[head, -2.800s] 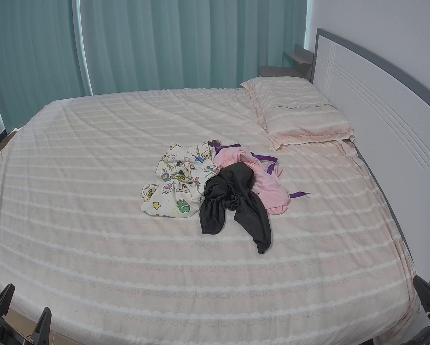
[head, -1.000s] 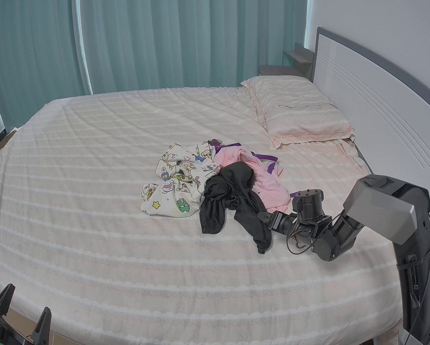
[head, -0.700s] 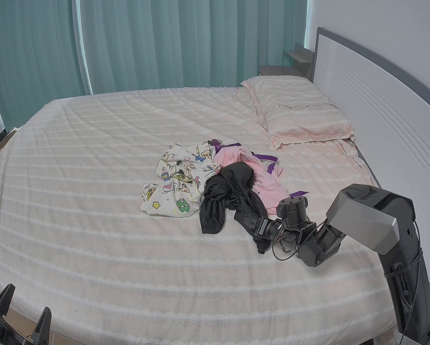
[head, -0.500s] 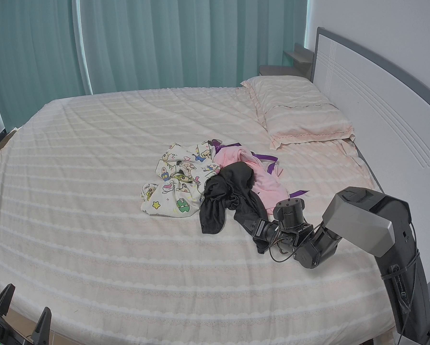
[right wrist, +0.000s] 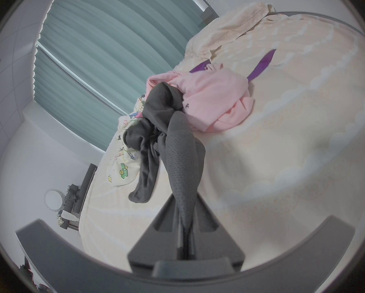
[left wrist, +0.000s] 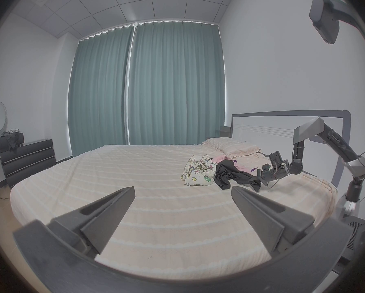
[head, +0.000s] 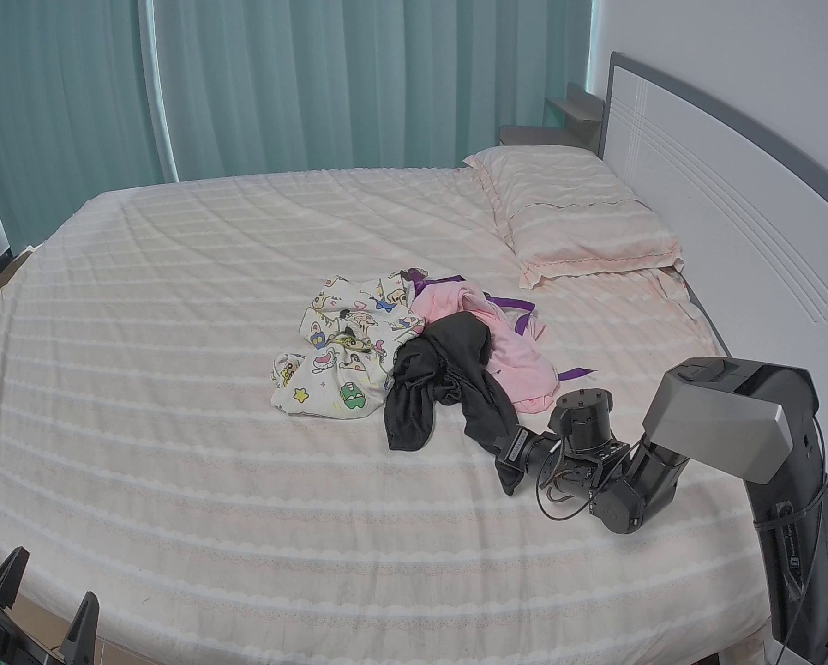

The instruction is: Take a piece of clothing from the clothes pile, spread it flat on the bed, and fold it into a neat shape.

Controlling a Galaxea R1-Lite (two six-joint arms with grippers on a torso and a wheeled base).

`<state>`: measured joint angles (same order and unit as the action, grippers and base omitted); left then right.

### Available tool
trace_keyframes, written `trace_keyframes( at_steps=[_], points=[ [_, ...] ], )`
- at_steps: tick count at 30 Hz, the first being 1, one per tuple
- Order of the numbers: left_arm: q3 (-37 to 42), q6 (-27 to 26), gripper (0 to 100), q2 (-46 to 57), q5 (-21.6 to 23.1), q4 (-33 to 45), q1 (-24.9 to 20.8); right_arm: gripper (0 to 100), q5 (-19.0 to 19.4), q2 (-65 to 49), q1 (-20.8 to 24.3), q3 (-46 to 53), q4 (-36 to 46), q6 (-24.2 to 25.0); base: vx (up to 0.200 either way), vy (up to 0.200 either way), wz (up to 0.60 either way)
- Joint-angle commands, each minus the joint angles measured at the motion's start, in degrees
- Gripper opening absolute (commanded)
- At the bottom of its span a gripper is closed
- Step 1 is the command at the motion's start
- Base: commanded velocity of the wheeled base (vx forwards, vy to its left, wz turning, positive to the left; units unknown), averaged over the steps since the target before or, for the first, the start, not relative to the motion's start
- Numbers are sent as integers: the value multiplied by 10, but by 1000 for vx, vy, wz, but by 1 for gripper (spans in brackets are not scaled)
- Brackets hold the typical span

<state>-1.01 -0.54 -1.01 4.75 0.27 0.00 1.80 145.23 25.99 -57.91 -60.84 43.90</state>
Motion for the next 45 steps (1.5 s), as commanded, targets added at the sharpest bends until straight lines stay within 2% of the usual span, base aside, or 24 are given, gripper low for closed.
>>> trace_keyframes(
  at_steps=[1,3,9,14,19,22,23,26,32,40,41,44,45],
  points=[
    [9,0,100,10,0,0,0,0,25,-73,6,118,-62,4,0,0,0],
    [9,0,100,10,0,0,0,0,36,-86,13,160,-88,8,0,0,0],
    [9,-25,100,10,1,-5,0,0,38,-102,31,271,-190,24,0,0,0],
    [9,-30,100,10,2,-6,0,0,38,-108,32,328,-246,28,0,0,0],
    [6,-30,100,10,3,-11,0,0,39,-124,31,374,-288,64,0,0,0],
    [-111,24,100,-36,10,-34,-2,0,39,-129,27,387,-288,87,0,0,0],
    [-128,35,100,-59,14,-28,-2,0,39,-130,26,388,-288,91,0,0,0],
    [-131,15,100,-108,37,-13,-1,0,39,-130,26,390,-288,95,0,0,0],
    [-97,4,100,-199,122,-8,-2,0,39,-130,22,395,-289,96,0,0,0],
    [-98,4,100,-290,172,-13,-4,0,36,-131,23,399,-289,95,0,0,0],
    [-98,4,100,-326,190,-14,-10,0,36,-130,23,399,-289,95,0,0,0],
    [-98,4,100,-358,192,-16,-19,0,35,-130,24,401,-289,95,0,0,0],
    [-99,9,100,-408,191,-29,-40,0,35,-131,26,407,-289,95,0,0,0]
  ],
)
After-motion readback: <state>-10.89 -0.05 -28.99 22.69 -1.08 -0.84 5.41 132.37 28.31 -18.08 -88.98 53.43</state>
